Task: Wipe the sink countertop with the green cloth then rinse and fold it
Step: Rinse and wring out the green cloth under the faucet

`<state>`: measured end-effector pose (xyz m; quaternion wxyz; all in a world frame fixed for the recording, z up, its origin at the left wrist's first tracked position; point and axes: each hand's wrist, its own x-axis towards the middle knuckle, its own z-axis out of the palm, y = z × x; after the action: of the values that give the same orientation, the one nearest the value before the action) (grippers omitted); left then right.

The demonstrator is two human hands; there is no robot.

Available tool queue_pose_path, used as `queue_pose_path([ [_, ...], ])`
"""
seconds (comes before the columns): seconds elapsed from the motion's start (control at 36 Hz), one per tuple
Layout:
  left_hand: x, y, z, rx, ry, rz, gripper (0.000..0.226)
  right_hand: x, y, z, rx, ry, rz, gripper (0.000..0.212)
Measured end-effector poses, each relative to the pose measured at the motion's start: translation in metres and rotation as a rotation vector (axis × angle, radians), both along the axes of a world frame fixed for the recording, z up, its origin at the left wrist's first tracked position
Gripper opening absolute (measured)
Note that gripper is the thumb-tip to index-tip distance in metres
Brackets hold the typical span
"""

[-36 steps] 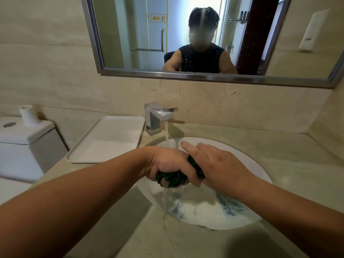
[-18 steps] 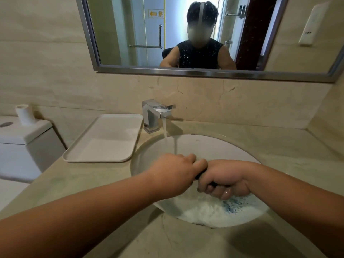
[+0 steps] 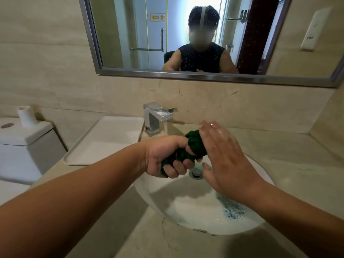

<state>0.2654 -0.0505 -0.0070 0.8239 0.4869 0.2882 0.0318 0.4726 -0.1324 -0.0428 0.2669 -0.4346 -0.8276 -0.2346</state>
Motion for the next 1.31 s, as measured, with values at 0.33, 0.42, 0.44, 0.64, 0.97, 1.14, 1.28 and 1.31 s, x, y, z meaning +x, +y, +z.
queue_pose_path([
  [0.33,-0.001,-0.015,0.015,-0.120,0.019,-0.480,0.028,-0.006,-0.001,0.047,0.363,-0.301,0.290,0.052],
  [0.42,0.001,-0.017,0.012,-0.105,0.013,-0.467,0.028,-0.009,-0.002,0.055,0.294,-0.329,0.302,0.042],
  [0.44,0.002,-0.017,0.011,-0.092,0.022,-0.442,0.026,-0.010,-0.002,0.055,0.234,-0.332,0.288,0.038],
  [0.64,0.017,-0.031,-0.003,0.484,0.309,-0.163,0.030,-0.010,0.005,0.047,-0.225,-0.387,-0.128,0.031],
  [0.97,0.036,-0.036,-0.054,1.676,0.811,-0.176,0.017,-0.019,0.031,0.002,-1.109,-0.160,-0.322,0.031],
  [1.14,0.028,0.001,-0.070,1.722,0.857,0.017,0.026,-0.025,0.071,-0.016,-1.185,0.090,-0.297,0.023],
  [1.28,0.002,0.052,-0.056,1.239,0.833,0.233,0.031,-0.035,0.109,-0.023,-1.019,0.210,-0.294,0.034],
  [1.31,-0.004,0.061,-0.054,1.115,0.791,0.294,0.031,-0.036,0.116,-0.024,-0.986,0.218,-0.309,0.040],
])
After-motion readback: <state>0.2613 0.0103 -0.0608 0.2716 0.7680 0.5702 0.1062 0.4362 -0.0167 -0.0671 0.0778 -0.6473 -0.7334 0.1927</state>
